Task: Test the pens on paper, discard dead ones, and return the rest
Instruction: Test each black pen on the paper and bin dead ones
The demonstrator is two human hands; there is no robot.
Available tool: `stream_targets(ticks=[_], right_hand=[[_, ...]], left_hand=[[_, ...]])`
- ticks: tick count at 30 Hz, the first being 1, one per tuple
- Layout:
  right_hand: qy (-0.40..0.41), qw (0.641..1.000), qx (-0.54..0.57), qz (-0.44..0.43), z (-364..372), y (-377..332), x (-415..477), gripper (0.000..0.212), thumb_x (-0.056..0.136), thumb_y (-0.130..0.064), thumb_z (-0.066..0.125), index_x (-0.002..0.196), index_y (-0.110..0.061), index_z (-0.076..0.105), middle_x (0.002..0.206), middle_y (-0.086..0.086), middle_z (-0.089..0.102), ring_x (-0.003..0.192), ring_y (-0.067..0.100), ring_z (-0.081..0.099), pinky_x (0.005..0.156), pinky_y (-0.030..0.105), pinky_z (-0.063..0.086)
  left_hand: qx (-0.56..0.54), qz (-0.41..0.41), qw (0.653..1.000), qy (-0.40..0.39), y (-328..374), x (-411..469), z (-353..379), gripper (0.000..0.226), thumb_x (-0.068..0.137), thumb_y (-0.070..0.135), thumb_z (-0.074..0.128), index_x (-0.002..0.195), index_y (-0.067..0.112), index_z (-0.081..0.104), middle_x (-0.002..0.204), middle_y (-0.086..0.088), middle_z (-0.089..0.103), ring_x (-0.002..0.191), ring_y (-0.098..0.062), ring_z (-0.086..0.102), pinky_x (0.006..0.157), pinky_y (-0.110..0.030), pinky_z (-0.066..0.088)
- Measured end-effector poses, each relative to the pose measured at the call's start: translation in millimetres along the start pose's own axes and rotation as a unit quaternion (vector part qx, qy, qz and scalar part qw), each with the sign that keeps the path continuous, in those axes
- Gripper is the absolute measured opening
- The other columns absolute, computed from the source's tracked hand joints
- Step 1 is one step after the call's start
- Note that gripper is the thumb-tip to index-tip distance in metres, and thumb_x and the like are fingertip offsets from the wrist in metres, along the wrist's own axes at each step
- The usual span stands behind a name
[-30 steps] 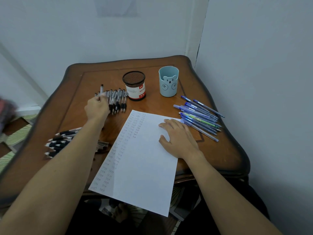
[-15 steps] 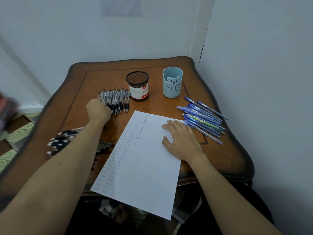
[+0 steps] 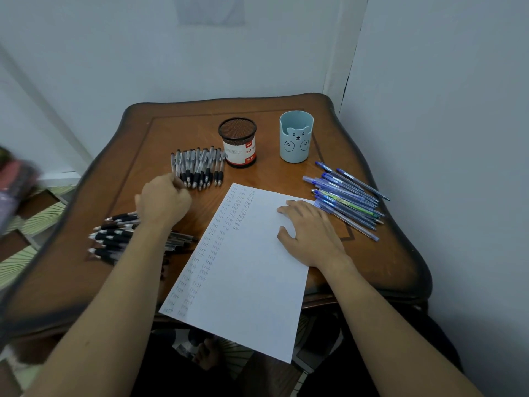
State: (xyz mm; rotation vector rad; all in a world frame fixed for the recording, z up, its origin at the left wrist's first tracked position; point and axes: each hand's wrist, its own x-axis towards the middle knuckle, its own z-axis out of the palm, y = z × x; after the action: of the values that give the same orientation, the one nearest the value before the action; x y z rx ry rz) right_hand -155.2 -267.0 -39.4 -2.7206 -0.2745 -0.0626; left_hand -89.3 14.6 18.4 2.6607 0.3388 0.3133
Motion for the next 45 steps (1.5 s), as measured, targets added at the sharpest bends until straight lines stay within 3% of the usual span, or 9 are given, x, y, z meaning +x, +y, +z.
stream_targets(ticks=[5, 10, 16, 21, 26, 31, 38, 41, 45], right_hand=[[0.004, 1.000, 0.005, -0.002, 0, -1, 0, 0.050, 0.098, -0.045, 0.046, 0.146, -0.031, 0.043, 0.156, -0.006, 0.038, 0.147, 0.013, 0.028, 0.121, 0.039, 0.018], [0.001, 1.000, 0.003, -0.002, 0, 0, -1, 0.050, 0.099, -0.045, 0.045, 0.146, -0.031, 0.043, 0.157, -0.006, 0.037, 0.147, 0.013, 0.027, 0.121, 0.039, 0.017], [0.002, 1.000, 0.002, -0.001, -1, -1, -1, 0.050, 0.099, -0.045, 0.046, 0.147, -0.031, 0.042, 0.157, -0.006, 0.036, 0.147, 0.012, 0.026, 0.121, 0.037, 0.017], [-0.002, 1.000, 0.000, 0.002, -1, -2, -1, 0.050, 0.099, -0.046, 0.045, 0.147, -0.032, 0.041, 0.158, -0.007, 0.034, 0.148, 0.012, 0.025, 0.121, 0.037, 0.016], [-0.004, 1.000, -0.001, 0.005, -1, -2, -1, 0.050, 0.100, -0.047, 0.044, 0.148, -0.033, 0.040, 0.159, -0.007, 0.034, 0.148, 0.013, 0.024, 0.122, 0.037, 0.015], [0.001, 1.000, 0.003, 0.003, -1, -2, -2, 0.049, 0.099, -0.046, 0.045, 0.147, -0.032, 0.042, 0.158, -0.007, 0.035, 0.148, 0.012, 0.025, 0.121, 0.037, 0.015], [0.004, 1.000, 0.000, 0.001, 0, -1, -1, 0.049, 0.099, -0.046, 0.045, 0.146, -0.033, 0.042, 0.157, -0.008, 0.035, 0.147, 0.012, 0.026, 0.121, 0.035, 0.015], [0.010, 1.000, 0.001, -0.001, 0, -1, -1, 0.048, 0.099, -0.045, 0.045, 0.146, -0.032, 0.043, 0.157, -0.007, 0.036, 0.147, 0.012, 0.026, 0.121, 0.035, 0.016], [0.009, 1.000, 0.001, -0.004, 1, 0, -1, 0.048, 0.099, -0.045, 0.045, 0.146, -0.032, 0.043, 0.157, -0.007, 0.037, 0.146, 0.012, 0.026, 0.121, 0.036, 0.017]], left_hand=[[0.174, -0.024, 0.978, -0.109, -13, -15, 7, 0.031, 0.091, 0.026, 0.059, 0.121, 0.018, 0.065, 0.136, -0.009, 0.054, 0.131, -0.035, 0.041, 0.113, -0.061, 0.023], [0.163, -0.010, 0.986, -0.026, -15, -25, 13, 0.022, 0.099, 0.020, 0.055, 0.114, 0.014, 0.071, 0.129, -0.008, 0.062, 0.127, -0.035, 0.044, 0.110, -0.058, 0.026], [-0.044, 0.170, 0.980, 0.091, -11, -27, 21, 0.024, 0.105, 0.017, 0.046, 0.122, 0.012, 0.063, 0.110, -0.007, 0.071, 0.113, -0.031, 0.058, 0.113, -0.051, 0.025], [-0.257, 0.279, 0.922, 0.076, 16, -42, 13, 0.016, 0.109, 0.020, 0.038, 0.119, 0.018, 0.049, 0.087, 0.014, 0.049, 0.075, 0.000, 0.049, 0.068, -0.013, 0.040], [-0.326, 0.226, 0.918, 0.003, 37, -50, 9, 0.058, 0.102, 0.059, 0.034, 0.087, 0.016, 0.069, 0.060, -0.007, 0.052, 0.052, -0.007, 0.039, 0.051, -0.026, 0.032], [-0.383, 0.224, 0.893, -0.075, 45, -56, 9, 0.046, 0.084, 0.034, 0.040, 0.057, 0.002, 0.060, 0.046, 0.005, 0.038, 0.047, -0.006, 0.031, 0.050, -0.025, 0.025], [-0.359, 0.150, 0.919, -0.057, 49, -53, 22, 0.021, 0.096, 0.013, 0.062, 0.095, 0.029, 0.076, 0.101, 0.009, 0.072, 0.084, -0.026, 0.065, 0.073, -0.044, 0.056], [-0.414, 0.091, 0.905, -0.011, 46, -57, 34, 0.039, 0.097, -0.001, 0.050, 0.095, 0.029, 0.075, 0.090, 0.006, 0.070, 0.066, -0.034, 0.056, 0.057, -0.038, 0.047], [-0.499, 0.057, 0.865, 0.015, 38, -57, 46, 0.033, 0.103, 0.026, 0.039, 0.102, 0.014, 0.069, 0.089, -0.008, 0.067, 0.076, -0.021, 0.061, 0.063, -0.032, 0.050]])
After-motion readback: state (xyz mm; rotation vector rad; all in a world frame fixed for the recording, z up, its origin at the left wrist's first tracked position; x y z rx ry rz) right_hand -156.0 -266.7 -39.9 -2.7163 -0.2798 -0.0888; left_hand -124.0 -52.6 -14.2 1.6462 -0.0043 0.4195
